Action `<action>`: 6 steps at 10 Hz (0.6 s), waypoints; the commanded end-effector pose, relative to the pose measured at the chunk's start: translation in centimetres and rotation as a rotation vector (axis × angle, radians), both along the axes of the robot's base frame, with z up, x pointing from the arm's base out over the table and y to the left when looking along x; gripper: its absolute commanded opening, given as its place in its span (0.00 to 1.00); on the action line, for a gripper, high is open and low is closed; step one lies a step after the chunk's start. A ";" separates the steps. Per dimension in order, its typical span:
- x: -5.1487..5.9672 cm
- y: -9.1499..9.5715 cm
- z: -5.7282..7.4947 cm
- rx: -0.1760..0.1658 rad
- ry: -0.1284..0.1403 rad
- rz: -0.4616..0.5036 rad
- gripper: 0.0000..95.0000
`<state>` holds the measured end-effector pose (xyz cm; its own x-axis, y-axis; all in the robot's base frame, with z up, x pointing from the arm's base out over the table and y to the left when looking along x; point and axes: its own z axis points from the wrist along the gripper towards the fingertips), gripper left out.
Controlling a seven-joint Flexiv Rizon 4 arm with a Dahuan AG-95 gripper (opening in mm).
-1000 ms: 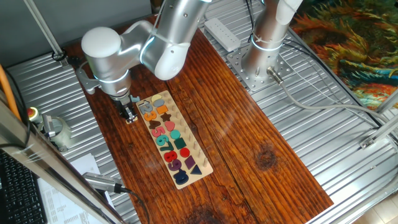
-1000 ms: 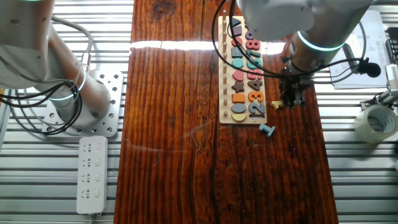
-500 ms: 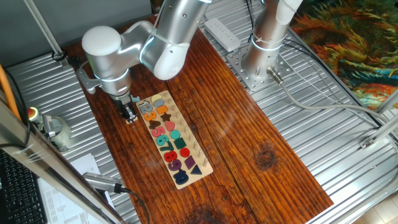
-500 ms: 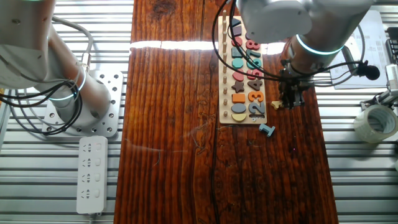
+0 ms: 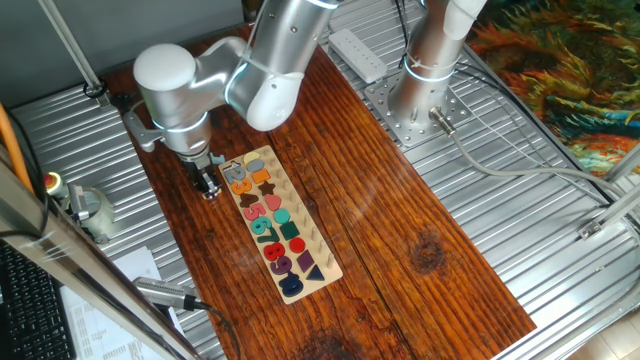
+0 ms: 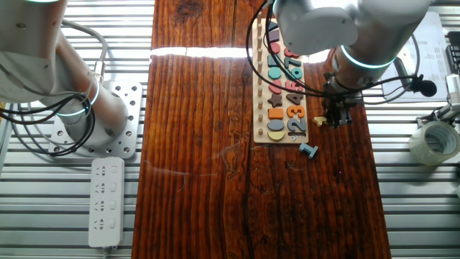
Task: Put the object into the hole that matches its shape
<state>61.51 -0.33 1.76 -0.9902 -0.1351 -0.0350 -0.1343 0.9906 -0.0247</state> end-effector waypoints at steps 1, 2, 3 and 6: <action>0.0 0.0 -0.1 0.000 0.004 0.001 0.20; -0.1 0.1 -0.2 0.000 0.004 0.002 0.20; -0.2 0.1 -0.3 0.001 0.003 0.001 0.20; -0.3 0.1 -0.4 0.000 0.003 -0.002 0.00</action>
<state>61.22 -0.27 1.35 -0.9905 -0.1341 -0.0318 -0.1333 0.9908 -0.0243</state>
